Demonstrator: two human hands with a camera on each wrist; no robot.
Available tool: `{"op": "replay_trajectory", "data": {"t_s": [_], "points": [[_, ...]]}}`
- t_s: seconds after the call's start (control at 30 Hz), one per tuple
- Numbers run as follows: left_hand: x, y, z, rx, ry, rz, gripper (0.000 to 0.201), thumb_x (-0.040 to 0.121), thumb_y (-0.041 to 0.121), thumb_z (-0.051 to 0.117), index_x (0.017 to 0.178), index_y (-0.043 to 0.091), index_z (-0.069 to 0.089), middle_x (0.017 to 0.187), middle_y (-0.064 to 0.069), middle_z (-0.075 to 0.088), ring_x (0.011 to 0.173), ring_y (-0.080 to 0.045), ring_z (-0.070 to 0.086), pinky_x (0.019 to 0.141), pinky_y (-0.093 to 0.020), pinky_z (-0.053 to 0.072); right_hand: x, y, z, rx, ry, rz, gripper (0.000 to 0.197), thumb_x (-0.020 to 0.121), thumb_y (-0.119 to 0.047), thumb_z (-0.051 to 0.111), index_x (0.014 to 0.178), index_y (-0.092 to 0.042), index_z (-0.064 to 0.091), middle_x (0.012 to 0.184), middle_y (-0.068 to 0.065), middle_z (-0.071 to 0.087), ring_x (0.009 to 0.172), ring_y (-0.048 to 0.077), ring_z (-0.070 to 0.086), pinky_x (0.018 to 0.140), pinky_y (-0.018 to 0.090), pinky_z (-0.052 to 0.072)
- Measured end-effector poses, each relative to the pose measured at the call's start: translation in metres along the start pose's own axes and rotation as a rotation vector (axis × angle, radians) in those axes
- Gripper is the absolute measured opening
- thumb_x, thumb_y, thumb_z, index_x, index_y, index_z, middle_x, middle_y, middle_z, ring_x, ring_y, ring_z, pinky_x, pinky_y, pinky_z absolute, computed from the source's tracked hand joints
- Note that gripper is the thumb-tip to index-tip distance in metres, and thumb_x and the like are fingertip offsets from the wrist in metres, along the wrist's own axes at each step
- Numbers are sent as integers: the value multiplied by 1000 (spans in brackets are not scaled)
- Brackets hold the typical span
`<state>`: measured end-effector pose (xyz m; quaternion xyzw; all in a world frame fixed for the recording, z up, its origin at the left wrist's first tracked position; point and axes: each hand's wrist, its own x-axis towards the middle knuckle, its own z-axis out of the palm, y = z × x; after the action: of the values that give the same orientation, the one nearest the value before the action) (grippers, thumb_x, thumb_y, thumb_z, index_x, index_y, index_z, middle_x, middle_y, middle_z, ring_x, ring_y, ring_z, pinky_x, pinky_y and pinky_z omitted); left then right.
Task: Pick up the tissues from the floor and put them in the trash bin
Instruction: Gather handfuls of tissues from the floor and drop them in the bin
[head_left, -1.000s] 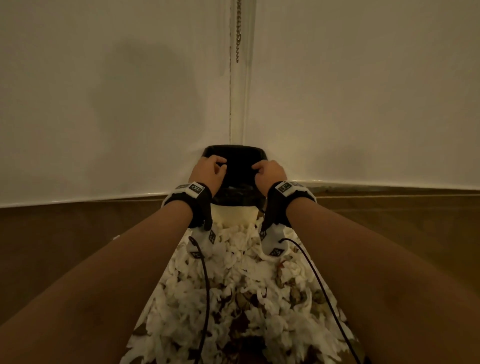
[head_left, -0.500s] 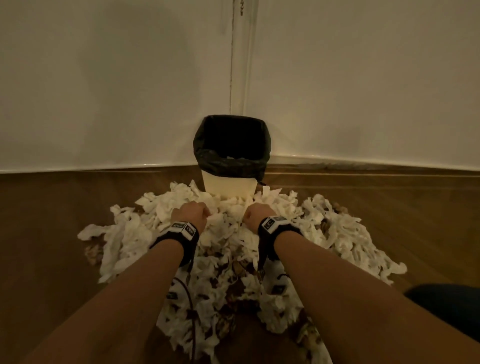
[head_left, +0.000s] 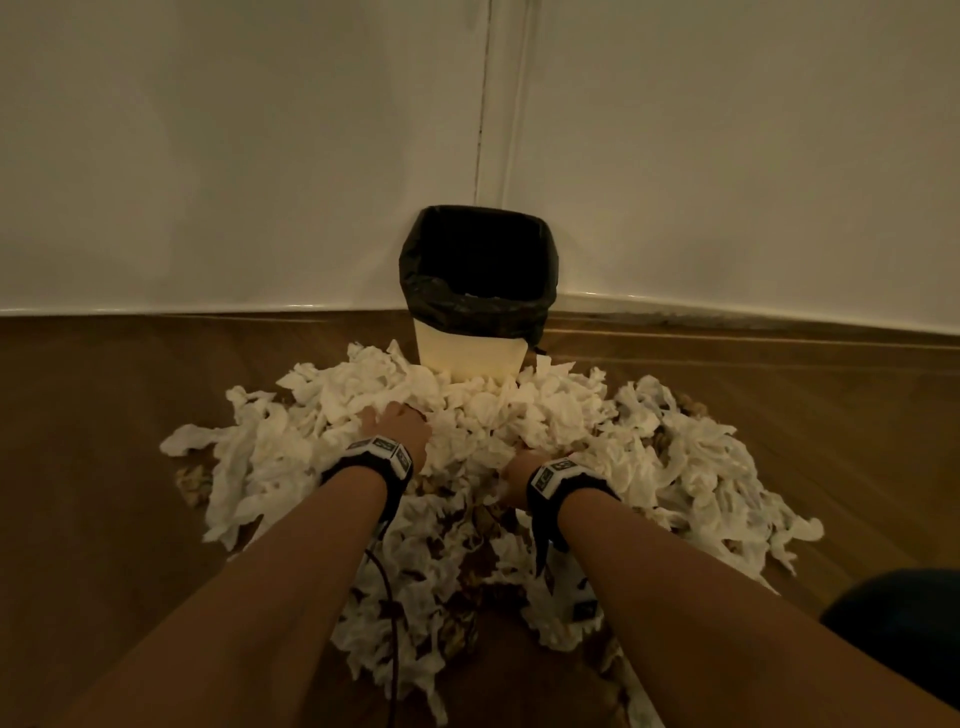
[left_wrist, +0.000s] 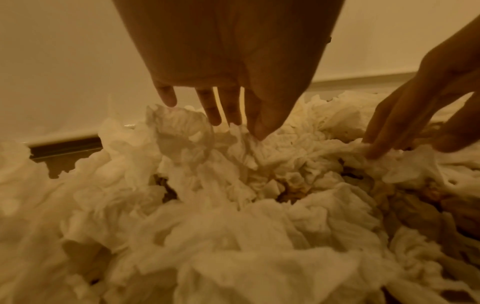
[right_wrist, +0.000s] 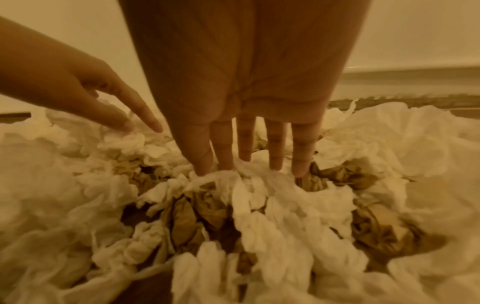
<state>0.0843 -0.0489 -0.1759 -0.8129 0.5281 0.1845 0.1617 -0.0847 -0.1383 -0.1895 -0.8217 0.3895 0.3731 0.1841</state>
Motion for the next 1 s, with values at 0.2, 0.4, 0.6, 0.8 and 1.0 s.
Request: {"op": "replay_trajectory", "data": {"t_s": [0.2, 0.4, 0.6, 0.8, 1.0], "points": [[-2, -4, -25, -256, 160, 1, 32, 94, 18, 46, 123, 29, 56, 131, 0, 51, 124, -22, 42, 102, -39, 33, -23, 8, -30, 294, 282, -69, 33, 96, -22, 49, 123, -6, 60, 126, 14, 58, 115, 28, 55, 95, 32, 43], [-16, -5, -69, -670, 375, 44, 23, 86, 11, 60, 108, 17, 65, 104, -10, 65, 100, -26, 59, 87, -33, 47, -52, 22, -73, 763, 656, -105, 19, 82, -12, 70, 100, -6, 72, 102, 8, 69, 100, 19, 61, 92, 25, 46], [-27, 0, -115, -691, 567, 90, 21, 86, 27, 62, 107, 28, 67, 100, 0, 69, 95, -20, 62, 79, -27, 47, -81, 21, -118, 1067, 861, -225, 16, 82, -10, 70, 97, -13, 73, 86, 6, 69, 82, 15, 63, 83, 25, 52], [-45, -2, -165, -909, 868, 157, 8, 82, 21, 68, 88, 25, 71, 80, 2, 67, 72, -7, 60, 64, -8, 43, -116, 14, -168, 1264, 1090, -337, 12, 79, -7, 70, 82, -18, 73, 86, 5, 71, 82, 17, 68, 86, 30, 56], [-69, -14, -230, -1084, 1147, 268, 13, 80, 12, 69, 83, 25, 70, 77, 15, 65, 67, 10, 60, 70, 0, 44, -148, 1, -217, 1310, 1228, -514, 11, 79, -4, 69, 87, -11, 74, 82, 7, 71, 82, 22, 69, 85, 38, 56]]}}
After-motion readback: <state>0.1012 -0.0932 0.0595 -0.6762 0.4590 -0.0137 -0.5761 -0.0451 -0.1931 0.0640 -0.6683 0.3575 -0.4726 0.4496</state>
